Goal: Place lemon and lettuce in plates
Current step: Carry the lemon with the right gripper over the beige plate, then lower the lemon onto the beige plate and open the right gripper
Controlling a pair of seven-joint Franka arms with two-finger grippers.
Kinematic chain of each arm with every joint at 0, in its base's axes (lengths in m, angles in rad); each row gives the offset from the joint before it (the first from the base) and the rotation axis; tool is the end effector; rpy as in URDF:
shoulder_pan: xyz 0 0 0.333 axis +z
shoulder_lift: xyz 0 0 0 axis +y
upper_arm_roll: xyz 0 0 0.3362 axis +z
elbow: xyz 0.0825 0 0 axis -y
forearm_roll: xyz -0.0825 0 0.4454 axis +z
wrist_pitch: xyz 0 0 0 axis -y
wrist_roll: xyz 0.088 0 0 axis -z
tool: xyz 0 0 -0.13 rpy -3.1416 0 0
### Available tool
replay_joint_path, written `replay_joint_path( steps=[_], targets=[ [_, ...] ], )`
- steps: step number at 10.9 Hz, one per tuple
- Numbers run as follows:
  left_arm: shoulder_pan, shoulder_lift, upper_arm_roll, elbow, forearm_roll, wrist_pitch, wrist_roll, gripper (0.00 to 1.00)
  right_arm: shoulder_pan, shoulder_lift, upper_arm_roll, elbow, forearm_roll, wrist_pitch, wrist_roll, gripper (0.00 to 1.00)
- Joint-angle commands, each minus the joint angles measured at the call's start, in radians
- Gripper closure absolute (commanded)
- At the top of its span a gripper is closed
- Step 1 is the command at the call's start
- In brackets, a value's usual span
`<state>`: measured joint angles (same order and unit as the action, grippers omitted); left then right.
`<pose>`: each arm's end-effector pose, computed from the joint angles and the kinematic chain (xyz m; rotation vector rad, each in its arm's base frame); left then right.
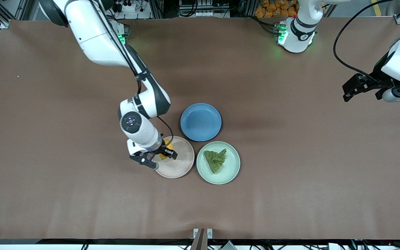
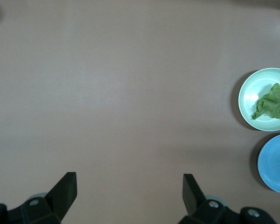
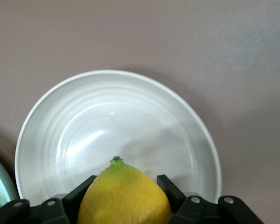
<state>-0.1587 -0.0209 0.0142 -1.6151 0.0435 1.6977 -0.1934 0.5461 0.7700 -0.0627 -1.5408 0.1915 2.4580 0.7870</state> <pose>0.6179 -0.0846 0.6228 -3.1111 -0.0710 -0.1702 0.6902 0.3725 0.1628 -2.9129 0.6242 -0.1007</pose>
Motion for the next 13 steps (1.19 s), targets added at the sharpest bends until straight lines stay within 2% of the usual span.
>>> replay_joint_path(
  steps=[1, 3, 4, 6, 7, 10, 13],
  targets=[
    [0.007, -0.005, 0.000, 0.017, -0.014, -0.016, 0.029, 0.00, 0.021, 0.046, -0.006, 0.037, 0.010, 0.035, 0.041, 0.67],
    [0.008, -0.005, 0.001, 0.017, -0.010, -0.016, 0.031, 0.00, 0.020, 0.046, -0.009, 0.050, -0.001, 0.027, 0.029, 0.57],
    [0.008, -0.005, 0.001, 0.017, -0.010, -0.016, 0.031, 0.00, 0.017, 0.045, -0.011, 0.059, -0.021, 0.024, 0.026, 0.44],
    [0.007, -0.005, -0.002, 0.017, -0.013, -0.016, 0.029, 0.00, 0.012, 0.040, -0.011, 0.068, -0.128, 0.018, 0.028, 0.23],
    [0.007, -0.005, 0.000, 0.020, -0.013, -0.016, 0.029, 0.00, 0.005, 0.040, -0.011, 0.071, -0.139, 0.012, 0.028, 0.01],
    [0.008, -0.004, 0.000, 0.034, -0.016, -0.016, 0.029, 0.00, 0.003, 0.025, -0.012, 0.079, -0.139, -0.028, 0.029, 0.00],
    [0.008, -0.005, 0.003, 0.034, -0.019, -0.016, 0.028, 0.00, -0.024, 0.022, -0.014, 0.169, -0.139, -0.163, 0.005, 0.00]
  ],
)
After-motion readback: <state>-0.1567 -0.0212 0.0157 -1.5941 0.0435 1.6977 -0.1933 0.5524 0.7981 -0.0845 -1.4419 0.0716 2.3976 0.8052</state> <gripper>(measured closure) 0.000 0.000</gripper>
